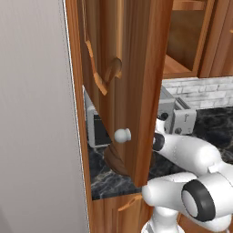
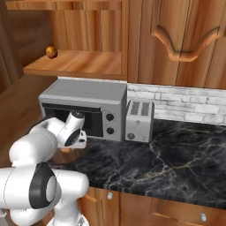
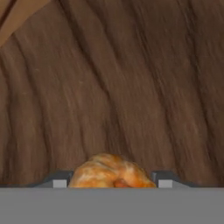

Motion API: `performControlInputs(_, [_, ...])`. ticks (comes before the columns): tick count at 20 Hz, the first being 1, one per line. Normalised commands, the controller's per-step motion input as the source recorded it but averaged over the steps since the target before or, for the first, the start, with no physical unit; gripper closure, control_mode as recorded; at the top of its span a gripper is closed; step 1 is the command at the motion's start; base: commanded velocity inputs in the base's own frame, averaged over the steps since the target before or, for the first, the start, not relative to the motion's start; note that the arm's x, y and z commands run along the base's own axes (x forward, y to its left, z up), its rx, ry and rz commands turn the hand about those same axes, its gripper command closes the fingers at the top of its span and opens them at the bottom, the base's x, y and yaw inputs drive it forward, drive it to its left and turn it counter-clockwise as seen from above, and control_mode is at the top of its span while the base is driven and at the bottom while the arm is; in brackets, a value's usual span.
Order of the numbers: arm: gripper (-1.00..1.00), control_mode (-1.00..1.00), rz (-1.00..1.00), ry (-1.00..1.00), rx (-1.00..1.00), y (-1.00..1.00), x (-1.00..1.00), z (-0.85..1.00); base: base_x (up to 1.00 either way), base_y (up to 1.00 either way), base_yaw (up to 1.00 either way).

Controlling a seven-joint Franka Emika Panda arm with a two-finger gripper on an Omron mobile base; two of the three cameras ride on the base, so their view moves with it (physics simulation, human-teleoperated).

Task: Pick the tangerine from the cabinet and place it in the bowl. Then pick the bowl and place it in the sink. Then turn on the sink facuet.

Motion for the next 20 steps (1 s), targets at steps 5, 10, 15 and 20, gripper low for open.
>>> performControlInputs(5, [-1.00,-1.00,0.00,0.00,0.00,0.06,0.00,-0.19,0.00,0.00,0.00])
performControlInputs(10, [-1.00,-1.00,0.00,0.00,0.00,0.13,0.02,-0.05,0.00,0.00,0.00])
performControlInputs(15, [-1.00,-1.00,0.00,-0.08,0.00,0.00,-0.26,0.52,0.00,0.00,0.00])
performControlInputs(20, [-1.00,-1.00,-0.02,-0.07,0.00,-0.19,-0.64,0.77,0.00,0.00,0.00])
